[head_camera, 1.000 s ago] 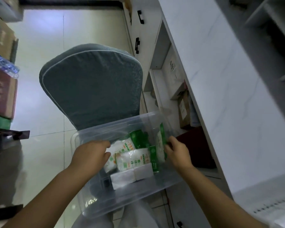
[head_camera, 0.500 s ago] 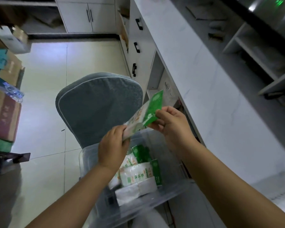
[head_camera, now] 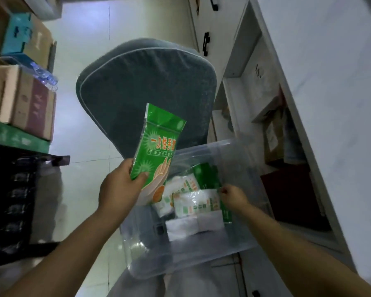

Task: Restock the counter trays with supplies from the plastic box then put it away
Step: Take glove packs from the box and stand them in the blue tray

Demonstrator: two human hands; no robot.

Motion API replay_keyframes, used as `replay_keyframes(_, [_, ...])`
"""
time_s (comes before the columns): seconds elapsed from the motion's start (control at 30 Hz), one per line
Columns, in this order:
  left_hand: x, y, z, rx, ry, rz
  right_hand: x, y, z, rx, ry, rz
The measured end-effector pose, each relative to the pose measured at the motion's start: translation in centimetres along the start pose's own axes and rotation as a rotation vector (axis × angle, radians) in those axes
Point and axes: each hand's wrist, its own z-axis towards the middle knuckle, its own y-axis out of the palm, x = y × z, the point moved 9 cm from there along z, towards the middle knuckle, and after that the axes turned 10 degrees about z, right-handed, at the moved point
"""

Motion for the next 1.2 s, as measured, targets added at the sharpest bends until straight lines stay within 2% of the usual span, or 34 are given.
replay_keyframes(0.07, [-1.3,0.6,0.1,-0.015,-0.017,-0.001,0.7,2.4,1.7,-0.084,-0.027,-0.154])
replay_keyframes(0.2, [-2.6,1.5,0.3,-0.060,-0.024,-0.001,0.5,5.4,4.2,-0.122,-0.106,-0.310])
replay_keyframes(0.37, [-3.8,1.8,0.4,-0.068,-0.032,0.005,0.8,9.7,5.8,-0.260,-0.249,-0.673])
replay_keyframes(0.53, [-4.7,1.7,0.0,-0.081,-0.031,0.024,0.6,9.9,5.9,-0.188,-0.211,-0.819])
replay_keyframes(0.6, [-4.8,1.5,-0.2,-0.091,-0.028,0.023,-0.2,9.6,4.5,-0.175,-0.258,-0.865])
replay_keyframes(0.77, [-4.1,0.1,-1.1,-0.117,0.007,0.066,-5.3,5.6,-2.6,0.094,-0.549,-0.763])
replay_keyframes(0.87, [-3.1,-1.5,-1.7,-0.145,0.057,0.073,-9.1,2.2,-8.0,0.290,-0.719,-0.822])
replay_keyframes(1.1, [0.7,-6.3,-2.4,-0.131,0.213,0.049,-16.6,-6.9,-21.5,0.789,-1.020,-0.726])
replay_keyframes(1.2, [3.5,-7.5,-2.5,-0.127,0.307,0.024,-18.6,-9.2,-27.0,0.897,-1.092,-0.649])
